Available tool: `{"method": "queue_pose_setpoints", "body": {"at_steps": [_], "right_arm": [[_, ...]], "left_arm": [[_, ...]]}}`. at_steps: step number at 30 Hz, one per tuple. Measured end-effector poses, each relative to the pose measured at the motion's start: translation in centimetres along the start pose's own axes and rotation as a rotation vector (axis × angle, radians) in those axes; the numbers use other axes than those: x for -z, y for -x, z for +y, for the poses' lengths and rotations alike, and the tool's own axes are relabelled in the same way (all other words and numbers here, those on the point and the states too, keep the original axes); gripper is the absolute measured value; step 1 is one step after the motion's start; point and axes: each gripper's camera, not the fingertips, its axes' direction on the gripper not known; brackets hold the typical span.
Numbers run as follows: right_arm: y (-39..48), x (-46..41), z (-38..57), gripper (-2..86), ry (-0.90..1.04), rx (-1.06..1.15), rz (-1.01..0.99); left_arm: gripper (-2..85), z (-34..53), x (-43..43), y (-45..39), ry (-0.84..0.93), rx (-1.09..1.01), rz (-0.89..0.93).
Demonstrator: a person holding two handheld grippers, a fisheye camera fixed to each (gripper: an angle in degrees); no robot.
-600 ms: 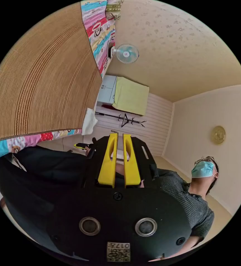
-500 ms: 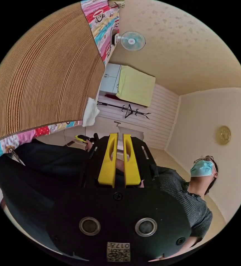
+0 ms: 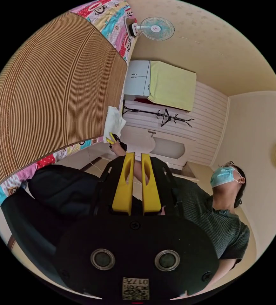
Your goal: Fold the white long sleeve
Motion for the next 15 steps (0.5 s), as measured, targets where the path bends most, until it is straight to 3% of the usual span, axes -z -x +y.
{"method": "queue_pose_setpoints", "body": {"at_steps": [3,8,11,15], "right_arm": [[0.2,-0.6,3.8,10.4,-0.065,0.084,0.075],[-1.8,-1.0,9.9,4.2,-0.058,0.130,-0.023],[0.6,-1.3,14.7,2.6,0.029,0.310,-0.073],[4.3,-4.6,21.8,1.7,0.287,0.474,-0.137]], "left_arm": [[4.2,-0.3,-1.8,-1.2,0.015,-0.005,-0.005],[4.2,-1.0,-4.2,-2.0,0.010,0.014,-0.026],[4.1,-1.5,-5.9,-1.8,0.016,0.045,-0.009],[3.9,-2.8,-8.4,-2.7,0.026,0.045,0.040]]}}
